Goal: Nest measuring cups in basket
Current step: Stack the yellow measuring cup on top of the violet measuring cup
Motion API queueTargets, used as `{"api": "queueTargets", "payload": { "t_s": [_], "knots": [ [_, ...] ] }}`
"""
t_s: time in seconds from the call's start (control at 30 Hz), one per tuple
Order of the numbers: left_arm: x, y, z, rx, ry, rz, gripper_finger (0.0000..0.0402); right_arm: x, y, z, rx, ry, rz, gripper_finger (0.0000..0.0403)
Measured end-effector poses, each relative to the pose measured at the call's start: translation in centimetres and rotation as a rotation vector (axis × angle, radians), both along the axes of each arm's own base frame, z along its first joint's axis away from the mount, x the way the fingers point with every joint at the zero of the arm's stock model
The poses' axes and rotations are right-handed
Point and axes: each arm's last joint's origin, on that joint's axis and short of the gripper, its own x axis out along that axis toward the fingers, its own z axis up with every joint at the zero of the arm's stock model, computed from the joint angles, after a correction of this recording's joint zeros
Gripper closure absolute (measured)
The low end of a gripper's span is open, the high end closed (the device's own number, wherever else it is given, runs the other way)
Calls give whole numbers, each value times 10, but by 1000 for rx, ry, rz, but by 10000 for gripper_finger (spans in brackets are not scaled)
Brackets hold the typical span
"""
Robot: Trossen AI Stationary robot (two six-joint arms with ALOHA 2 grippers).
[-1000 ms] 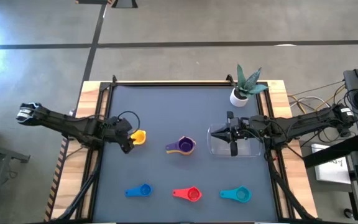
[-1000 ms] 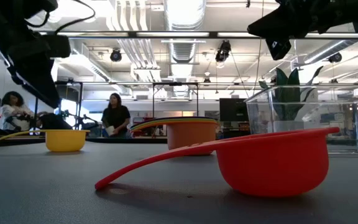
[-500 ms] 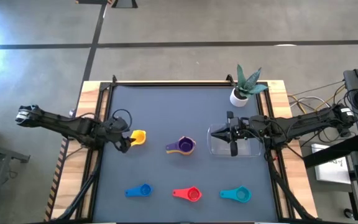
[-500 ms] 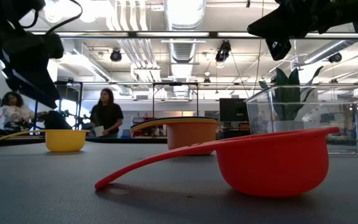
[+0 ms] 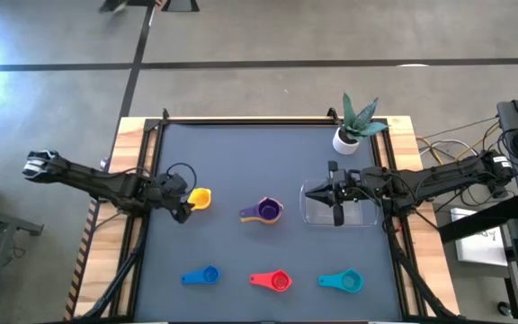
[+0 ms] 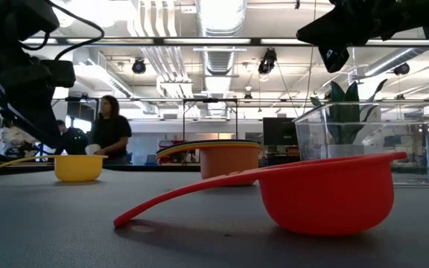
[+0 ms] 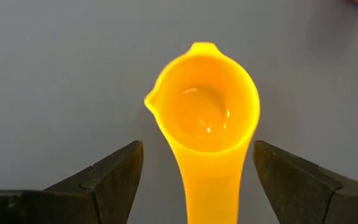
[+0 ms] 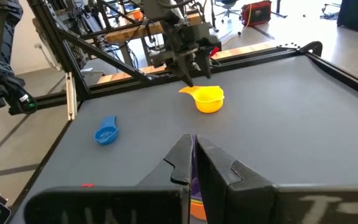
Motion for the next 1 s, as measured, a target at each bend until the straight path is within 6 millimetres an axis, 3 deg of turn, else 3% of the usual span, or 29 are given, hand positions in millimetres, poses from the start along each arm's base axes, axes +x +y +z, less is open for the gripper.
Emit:
{"api": "queueTargets", "payload": {
  "t_s": [0.7, 0.83, 1.0],
  "knots": [
    [16, -5, -29, 15, 265, -45, 122, 0, 0, 0, 0, 3, 0, 394],
    [19, -5, -33, 27, 297, -63, 159, 0, 0, 0, 2, 4, -1, 394],
    [24, -7, -37, 32, 301, -105, 249, 0, 0, -1, 2, 7, 0, 394]
  ]
}}
